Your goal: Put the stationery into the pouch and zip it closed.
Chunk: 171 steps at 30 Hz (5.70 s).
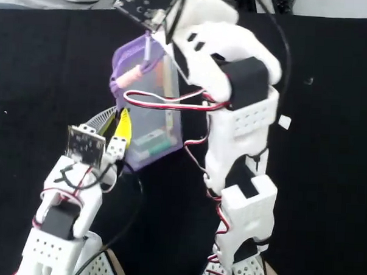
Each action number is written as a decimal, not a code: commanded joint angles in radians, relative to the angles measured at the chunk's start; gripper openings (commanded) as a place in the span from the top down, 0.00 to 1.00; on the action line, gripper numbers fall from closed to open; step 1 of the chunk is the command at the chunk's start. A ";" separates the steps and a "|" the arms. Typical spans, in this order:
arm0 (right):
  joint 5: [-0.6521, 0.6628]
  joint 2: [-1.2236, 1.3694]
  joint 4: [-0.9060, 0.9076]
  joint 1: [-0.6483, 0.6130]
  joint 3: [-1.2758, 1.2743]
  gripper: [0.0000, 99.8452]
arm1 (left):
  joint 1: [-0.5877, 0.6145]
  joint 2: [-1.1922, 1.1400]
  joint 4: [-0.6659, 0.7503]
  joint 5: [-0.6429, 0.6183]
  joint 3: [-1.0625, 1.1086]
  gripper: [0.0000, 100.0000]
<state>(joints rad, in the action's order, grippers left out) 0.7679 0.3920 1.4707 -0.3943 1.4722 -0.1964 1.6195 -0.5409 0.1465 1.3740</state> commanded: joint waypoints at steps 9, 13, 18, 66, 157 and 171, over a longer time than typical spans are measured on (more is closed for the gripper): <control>-0.006 -0.140 -0.081 0.049 0.038 0.99 | -0.001 0.123 -0.150 0.241 -0.035 0.97; 0.008 -0.159 -0.138 0.100 -0.013 0.99 | -0.001 0.124 -0.161 0.247 -0.058 0.97; 0.005 -0.159 -0.222 0.173 -0.056 0.99 | -0.004 0.124 -0.161 0.245 -0.088 0.97; -0.034 0.074 -0.758 0.621 -0.630 0.99 | 0.067 0.201 -0.101 0.089 -0.107 0.97; 0.005 -0.728 0.292 0.292 -0.628 0.99 | -0.018 -1.904 -1.220 0.937 -2.253 0.84; 0.006 -0.727 0.288 0.285 -0.628 0.99 | -0.082 -1.878 -1.218 0.997 -2.008 0.84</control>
<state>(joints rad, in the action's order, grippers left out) 0.7664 -0.3015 1.7361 -0.0921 0.8447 -0.2547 -0.2923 -1.7515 1.1101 -0.6621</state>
